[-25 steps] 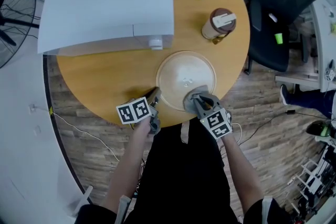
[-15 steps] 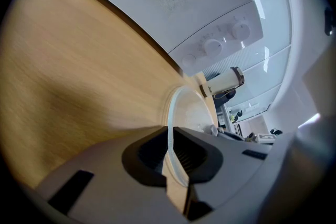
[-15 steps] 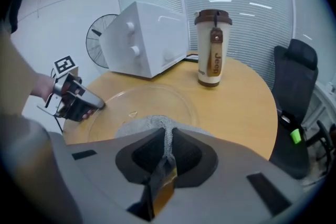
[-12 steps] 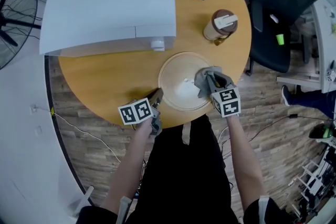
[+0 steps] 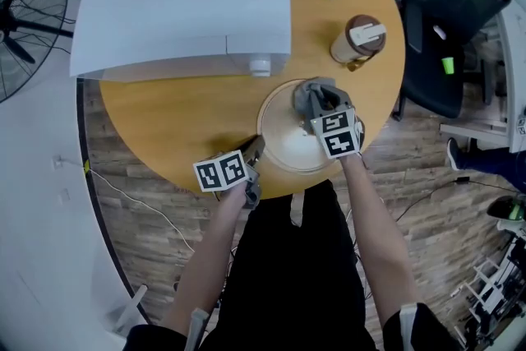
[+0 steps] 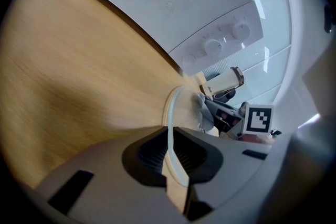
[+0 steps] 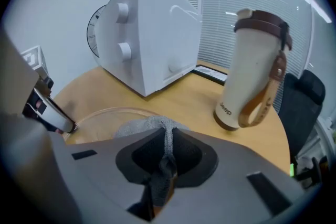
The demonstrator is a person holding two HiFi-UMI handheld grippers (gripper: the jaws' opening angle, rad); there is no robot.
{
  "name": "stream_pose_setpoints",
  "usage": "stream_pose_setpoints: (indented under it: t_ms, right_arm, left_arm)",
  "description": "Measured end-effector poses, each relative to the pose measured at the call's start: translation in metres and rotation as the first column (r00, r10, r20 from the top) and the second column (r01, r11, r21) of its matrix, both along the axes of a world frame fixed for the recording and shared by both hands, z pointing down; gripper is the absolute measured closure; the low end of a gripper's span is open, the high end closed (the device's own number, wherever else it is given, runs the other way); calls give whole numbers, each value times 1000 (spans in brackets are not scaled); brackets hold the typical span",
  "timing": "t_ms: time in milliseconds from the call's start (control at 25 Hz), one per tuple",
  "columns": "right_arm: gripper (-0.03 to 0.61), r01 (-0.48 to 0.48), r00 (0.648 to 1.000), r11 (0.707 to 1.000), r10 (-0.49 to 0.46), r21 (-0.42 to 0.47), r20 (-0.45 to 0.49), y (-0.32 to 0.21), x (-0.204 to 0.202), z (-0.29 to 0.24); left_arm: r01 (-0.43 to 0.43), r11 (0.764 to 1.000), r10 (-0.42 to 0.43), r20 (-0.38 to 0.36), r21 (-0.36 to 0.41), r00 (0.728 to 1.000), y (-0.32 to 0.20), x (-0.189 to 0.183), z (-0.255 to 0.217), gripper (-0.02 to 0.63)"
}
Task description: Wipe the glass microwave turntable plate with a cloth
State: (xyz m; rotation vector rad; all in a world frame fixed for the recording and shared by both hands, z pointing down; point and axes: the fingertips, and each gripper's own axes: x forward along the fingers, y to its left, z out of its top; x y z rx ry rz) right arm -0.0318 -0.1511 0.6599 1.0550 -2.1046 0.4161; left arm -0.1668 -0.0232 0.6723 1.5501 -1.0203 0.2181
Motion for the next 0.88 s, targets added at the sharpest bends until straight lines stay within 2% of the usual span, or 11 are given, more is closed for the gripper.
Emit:
stream_pose_setpoints:
  t_ms: [160, 400, 560, 880]
  right_arm:
    - [534, 123, 992, 992, -123, 6, 24, 17, -48, -1]
    - [534, 309, 951, 951, -309, 21, 29, 73, -96, -1]
    - [532, 343, 938, 939, -344, 24, 34, 108, -88, -1]
    - [531, 260, 965, 966, -260, 1, 40, 128, -24, 2]
  left_arm:
    - [9, 1000, -9, 2, 0, 1000, 1, -1, 0, 586]
    - [12, 1000, -12, 4, -1, 1000, 0, -2, 1, 588]
    - [13, 1000, -13, 0, -1, 1000, 0, -1, 1, 588]
    - [15, 1000, -15, -7, -6, 1000, 1, -2, 0, 588]
